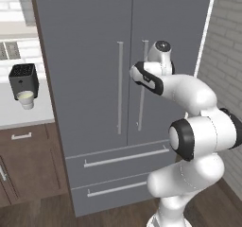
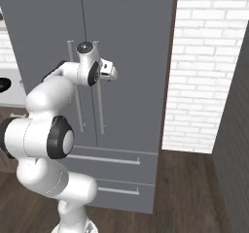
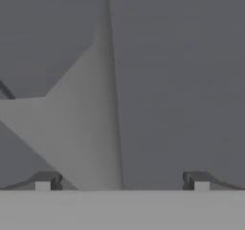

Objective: Grab a lemon wedge from the fridge and one ice cube from the ice bowl, and put them in the glass of lemonade.

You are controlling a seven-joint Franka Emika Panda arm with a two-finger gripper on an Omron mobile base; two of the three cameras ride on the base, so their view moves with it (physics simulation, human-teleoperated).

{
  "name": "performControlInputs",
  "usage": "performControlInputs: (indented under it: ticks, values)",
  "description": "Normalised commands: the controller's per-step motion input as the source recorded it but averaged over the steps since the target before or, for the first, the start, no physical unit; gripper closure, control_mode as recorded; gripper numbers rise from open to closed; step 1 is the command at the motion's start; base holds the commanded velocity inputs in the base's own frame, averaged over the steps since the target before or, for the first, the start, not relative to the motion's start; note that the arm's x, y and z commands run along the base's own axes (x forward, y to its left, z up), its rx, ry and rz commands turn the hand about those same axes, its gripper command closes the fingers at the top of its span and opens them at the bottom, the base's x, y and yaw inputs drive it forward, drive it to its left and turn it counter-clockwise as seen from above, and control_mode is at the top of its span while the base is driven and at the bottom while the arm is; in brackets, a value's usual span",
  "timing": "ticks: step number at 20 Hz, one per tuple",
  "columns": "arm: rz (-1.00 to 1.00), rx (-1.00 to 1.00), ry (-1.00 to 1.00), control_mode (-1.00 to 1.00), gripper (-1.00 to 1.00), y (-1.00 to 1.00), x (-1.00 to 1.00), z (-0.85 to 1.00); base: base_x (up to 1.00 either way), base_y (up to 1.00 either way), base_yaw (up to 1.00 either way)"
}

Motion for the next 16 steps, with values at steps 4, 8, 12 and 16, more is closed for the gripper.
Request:
performControlInputs:
  ticks: [4, 8, 12, 16]
  values:
    - [0.0, 0.02, -0.03, -1.0, -1.0, 0.02, 0.22, -0.29, 0.0, 0.0, 0.0]
    - [0.0, 0.02, 0.0, -1.0, -1.0, 0.0, 0.28, -0.18, 0.0, 0.0, 0.0]
    - [0.0, 0.02, 0.0, -1.0, 1.0, 0.0, 0.3, -0.19, 0.0, 0.0, 0.0]
    - [0.0, 0.02, 0.0, -1.0, 1.0, 0.0, 0.29, -0.19, 0.0, 0.0, 0.0]
